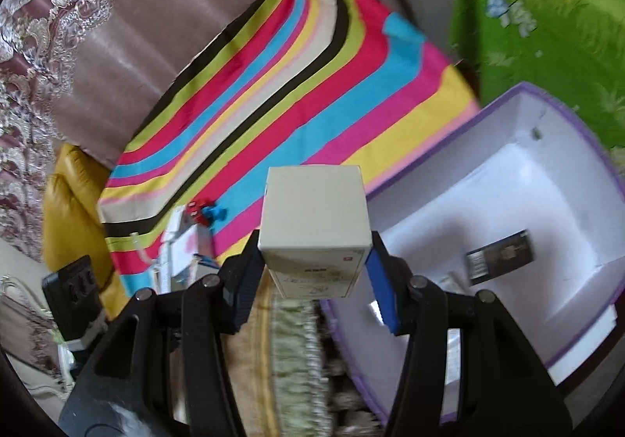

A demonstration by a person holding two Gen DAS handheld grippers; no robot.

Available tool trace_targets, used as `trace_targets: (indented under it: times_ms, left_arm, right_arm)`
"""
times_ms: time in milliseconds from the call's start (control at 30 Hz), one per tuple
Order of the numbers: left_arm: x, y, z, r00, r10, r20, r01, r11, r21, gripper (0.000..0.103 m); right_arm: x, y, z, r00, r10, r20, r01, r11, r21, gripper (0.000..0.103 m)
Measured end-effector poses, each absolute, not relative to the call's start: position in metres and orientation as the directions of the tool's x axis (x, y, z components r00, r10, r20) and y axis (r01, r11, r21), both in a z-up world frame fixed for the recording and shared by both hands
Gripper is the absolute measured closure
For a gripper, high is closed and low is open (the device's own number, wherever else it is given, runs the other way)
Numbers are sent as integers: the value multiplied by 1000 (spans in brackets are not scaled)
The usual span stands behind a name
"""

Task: Organize rigid objects
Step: 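Carry the green-logo box with the left tool while the right tool carries the cream box toward the storage box, then open both tools to drop the two boxes into the purple-rimmed box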

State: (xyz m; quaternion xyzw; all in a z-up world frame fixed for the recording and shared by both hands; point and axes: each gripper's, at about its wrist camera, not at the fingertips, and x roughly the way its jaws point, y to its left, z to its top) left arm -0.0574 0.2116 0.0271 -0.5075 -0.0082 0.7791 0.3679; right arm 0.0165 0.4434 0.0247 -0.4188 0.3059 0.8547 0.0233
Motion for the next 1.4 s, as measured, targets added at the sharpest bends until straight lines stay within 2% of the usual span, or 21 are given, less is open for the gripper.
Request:
trace_targets:
  times_ms: [333,767,800,867,900,933,1000,1067,1100,1400]
  left_arm:
    - [-40,261,27,-128,618,-775,-629,-655,-418,69]
    - [-37,281,24,-48,690,-722,-691,-545,-475,68]
    - [-36,281,24,-41,694,-719,-694,-537,-479,67]
    - [-35,282,24,-42,693,-720,-697,-536,-475,56]
    - [-35,282,24,-48,692,-720,-697,-539,-472,44]
    - [-36,281,25,-53,695,-717,-696,-540,-472,39]
    - [-36,278,27,-56,705,-707,-696,-536,-479,38]
    - [-37,277,26,-60,705,-707,-692,-540,-479,38]
    - [-37,277,26,-61,704,-707,-690,-542,-481,38]
    - [-35,272,32,-124,681,-722,-701,-575,-422,38]
  right_arm:
    - [37,479,22,-656,-73,-751,-406,-805,433,48]
    - [39,494,22,-634,34,-772,-499,-782,374,48]
    - [39,495,21,-633,39,-773,-503,-780,372,48]
    - [38,496,21,-626,51,-778,-514,-777,363,48]
    - [38,497,20,-618,61,-783,-525,-774,354,48]
    - [38,498,19,-611,72,-788,-539,-766,349,47]
    - [39,500,18,-603,81,-793,-559,-752,349,42]
    - [41,502,18,-604,93,-792,-572,-742,349,26]
    - [41,502,19,-605,103,-789,-577,-740,346,22]
    - [32,493,28,-603,116,-789,-572,-753,326,17]
